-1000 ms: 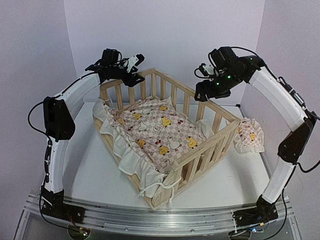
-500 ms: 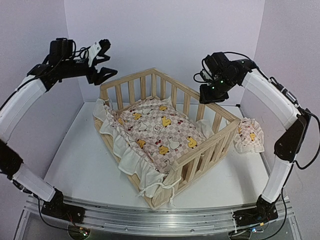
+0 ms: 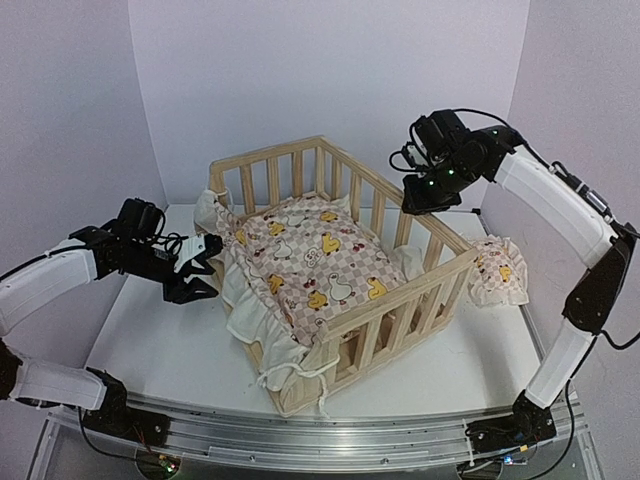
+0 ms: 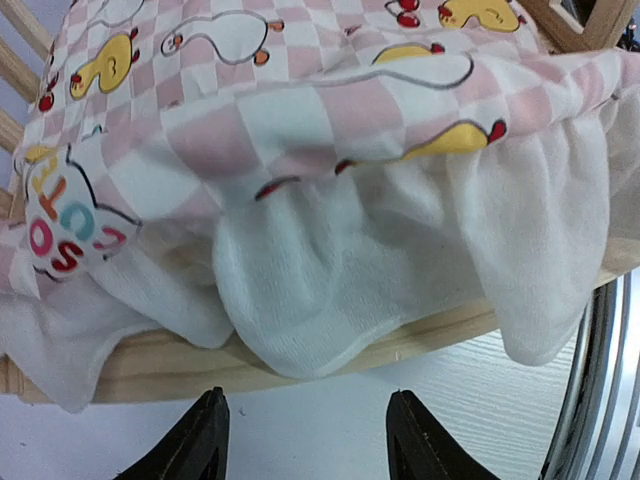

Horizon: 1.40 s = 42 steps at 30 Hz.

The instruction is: Set up the pet bed

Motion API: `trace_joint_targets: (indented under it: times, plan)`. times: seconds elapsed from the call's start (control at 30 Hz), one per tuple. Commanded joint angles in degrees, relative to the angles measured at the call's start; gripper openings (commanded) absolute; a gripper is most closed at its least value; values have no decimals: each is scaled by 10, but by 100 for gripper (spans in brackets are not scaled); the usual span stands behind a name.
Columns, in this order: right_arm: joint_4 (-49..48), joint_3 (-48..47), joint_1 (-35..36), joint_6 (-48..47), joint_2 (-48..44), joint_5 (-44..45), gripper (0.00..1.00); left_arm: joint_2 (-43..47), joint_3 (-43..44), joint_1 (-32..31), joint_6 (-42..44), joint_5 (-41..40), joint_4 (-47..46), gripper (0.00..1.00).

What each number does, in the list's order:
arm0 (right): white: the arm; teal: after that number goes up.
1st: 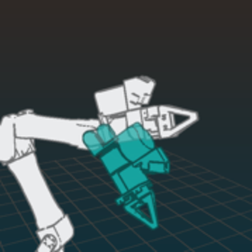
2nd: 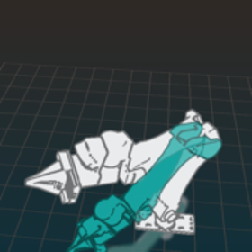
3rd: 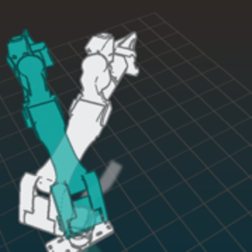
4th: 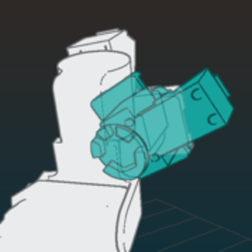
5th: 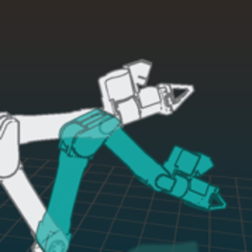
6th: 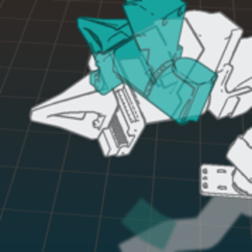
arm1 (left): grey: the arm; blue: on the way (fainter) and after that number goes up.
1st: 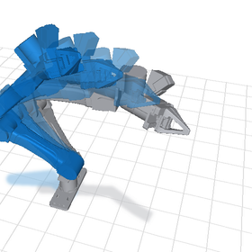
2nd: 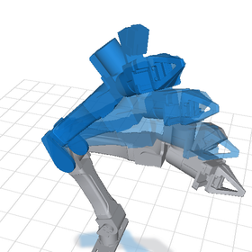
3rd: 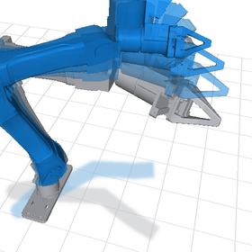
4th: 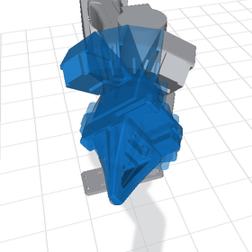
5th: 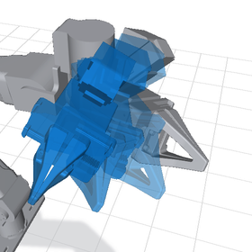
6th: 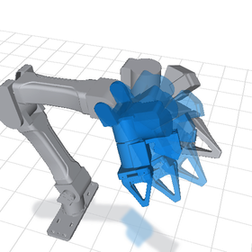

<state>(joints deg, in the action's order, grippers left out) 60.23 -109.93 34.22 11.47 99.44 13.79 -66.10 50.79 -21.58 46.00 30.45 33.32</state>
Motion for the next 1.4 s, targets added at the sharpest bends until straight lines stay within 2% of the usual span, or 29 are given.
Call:
trace_joint_targets:
  times: [0.0, 0.23, 0.43, 0.53, 0.63, 0.73, 0.9, 1.03, 1.1, 1.2, 1.37]
  plan:
    - [34, 60, -10, 210, -38, 83, 0, 6, 17, 4, -22, -35, -64, 53]
    - [-103, 212, -2, 322, -170, 140, 0, -80, 44, 38, -8, -78, -92, 51]
    - [-183, 295, 33, 396, -205, 219, 0, -134, 95, 45, -20, -73, -103, 51]
    - [-238, 311, 72, 420, -185, 246, 0, -151, 155, 45, -43, -51, -102, 52]
    - [-255, 284, 114, 423, -139, 269, 0, -168, 235, 43, -55, -2, -69, 52]
    - [-276, 256, 143, 434, -103, 289, 0, -171, 273, 30, -61, 41, -44, 53]
    - [-344, 259, 177, 485, -65, 320, 0, -179, 292, 29, -127, 28, -65, 53]
    - [-372, 223, 193, 483, -13, 295, 0, -182, 344, 28, -140, 38, -61, 54]
    - [-373, 197, 199, 477, 10, 276, 7, -186, 378, 29, -147, 47, -48, 54]
    - [-389, 165, 201, 456, 37, 224, 29, -193, 420, 29, -152, 66, -27, 54]
    - [-409, 102, 201, 350, 63, 118, 46, -190, 452, 23, -169, 101, -2, 55]
